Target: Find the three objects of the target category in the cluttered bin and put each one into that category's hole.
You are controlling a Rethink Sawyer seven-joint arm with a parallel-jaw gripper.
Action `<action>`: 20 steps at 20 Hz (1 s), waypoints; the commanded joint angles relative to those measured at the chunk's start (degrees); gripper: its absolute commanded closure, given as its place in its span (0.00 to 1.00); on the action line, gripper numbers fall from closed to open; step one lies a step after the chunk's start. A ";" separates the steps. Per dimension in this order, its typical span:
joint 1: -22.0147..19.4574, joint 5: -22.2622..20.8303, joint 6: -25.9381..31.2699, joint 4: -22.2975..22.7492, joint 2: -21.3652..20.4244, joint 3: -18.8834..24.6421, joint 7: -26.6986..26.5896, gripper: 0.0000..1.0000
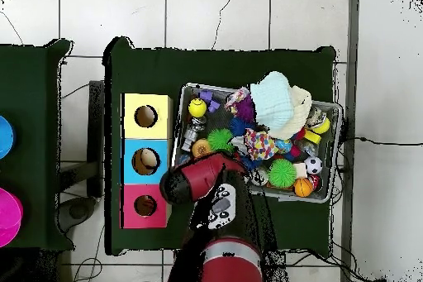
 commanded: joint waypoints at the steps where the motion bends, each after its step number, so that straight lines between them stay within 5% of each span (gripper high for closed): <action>1: -4.95 4.92 9.01 0.72 -9.23 7.96 -9.22 1.00; 13: -8.37 15.01 22.06 4.66 -17.97 14.87 -8.11 1.00; 20: -8.33 26.56 24.47 11.10 -19.77 17.85 -1.53 1.00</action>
